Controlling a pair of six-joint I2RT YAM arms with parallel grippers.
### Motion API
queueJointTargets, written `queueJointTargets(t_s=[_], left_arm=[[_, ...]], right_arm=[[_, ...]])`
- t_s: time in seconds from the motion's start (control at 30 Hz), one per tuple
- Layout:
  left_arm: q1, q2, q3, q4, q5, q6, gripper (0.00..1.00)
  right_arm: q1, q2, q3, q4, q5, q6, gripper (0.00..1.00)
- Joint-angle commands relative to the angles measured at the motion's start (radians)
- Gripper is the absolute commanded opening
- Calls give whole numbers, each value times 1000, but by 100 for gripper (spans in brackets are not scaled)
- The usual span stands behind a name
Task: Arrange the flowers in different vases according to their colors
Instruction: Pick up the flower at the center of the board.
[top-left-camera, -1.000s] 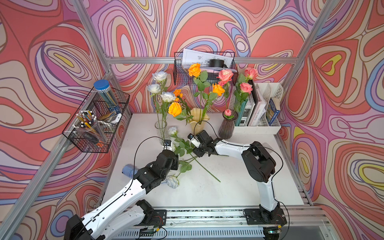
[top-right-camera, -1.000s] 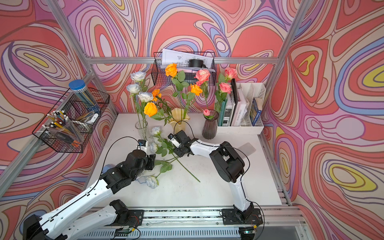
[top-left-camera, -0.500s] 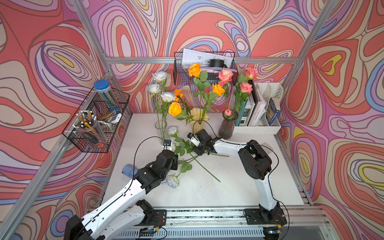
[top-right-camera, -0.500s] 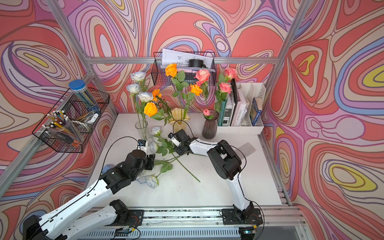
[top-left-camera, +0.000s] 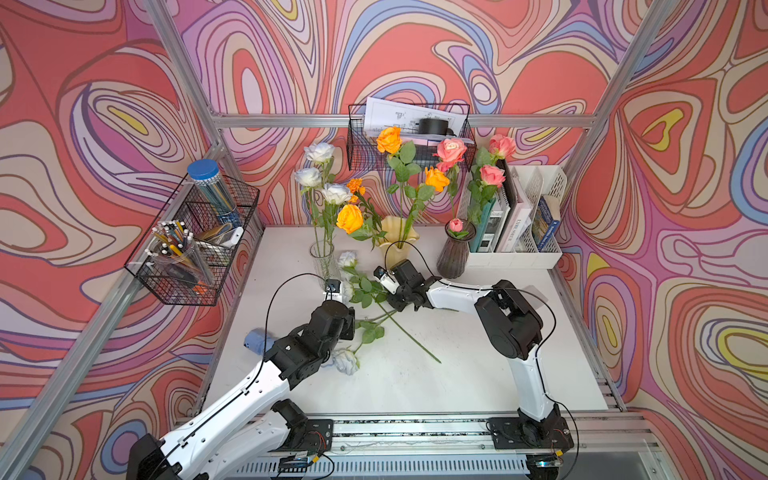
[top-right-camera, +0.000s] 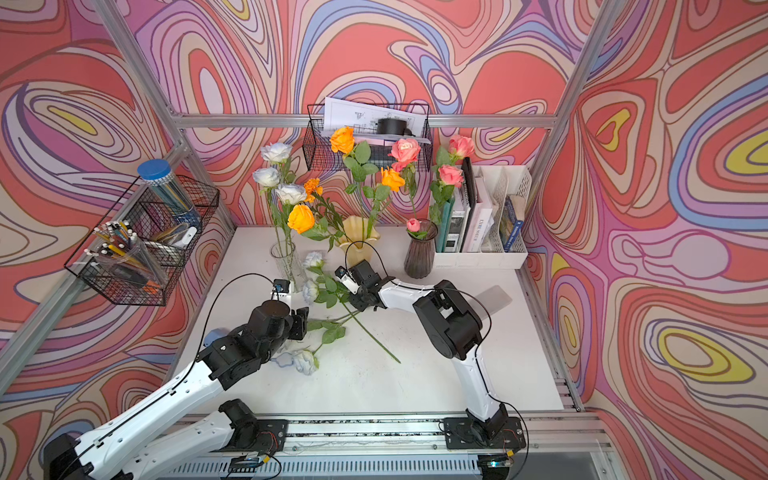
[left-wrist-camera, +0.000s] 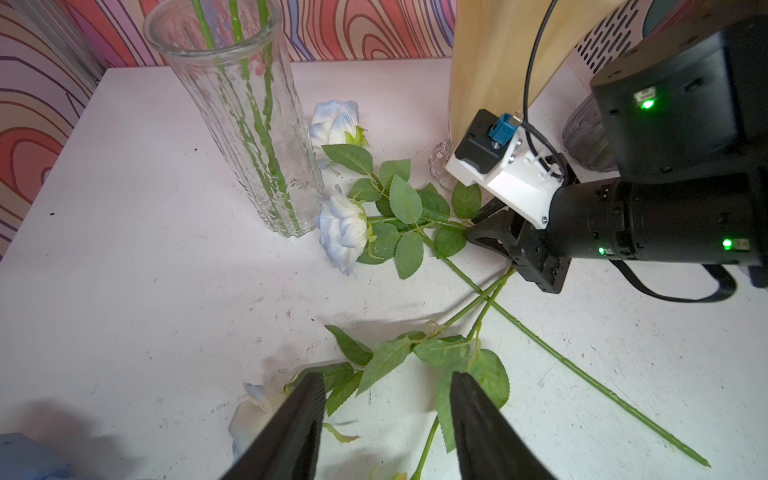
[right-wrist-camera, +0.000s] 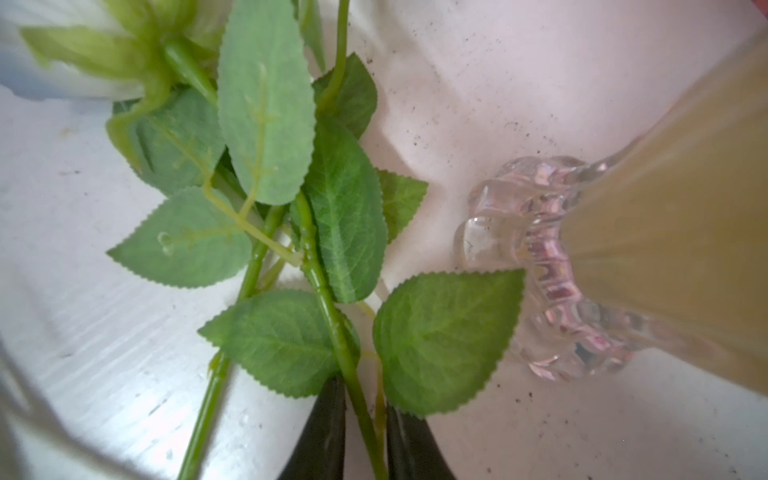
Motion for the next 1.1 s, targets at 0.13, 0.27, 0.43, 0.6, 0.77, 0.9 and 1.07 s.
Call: queueJointTargets(t_s=[0.13,0.27,0.43,0.6,0.77,0.9,1.07], left_arm=[[1,-29,-15,-37,-27,6,55],[0,-37,-17,-38,-27,6,55],[1,-37,-18,-41,-30,4,54],[0,-44,-24,-34,-27,1,54],[1,-57,-35,-24,-27,1,55],[1,-73,-41,-13,-18,5,54],[1,-103,-39,-30,-17,3,54]], right_arm=[[-2,-84,5,71,-96,4,12],[-2,-103,8,86,-111,17,7],[-2,-121,7,109,-133,34,4],[-1,-159,-8,170,-136,47,2],[3,-201,-6,245,-167,66,2],[5,-198,55,231,-213,80,2],[13,-195,100,219,-260,91,2]])
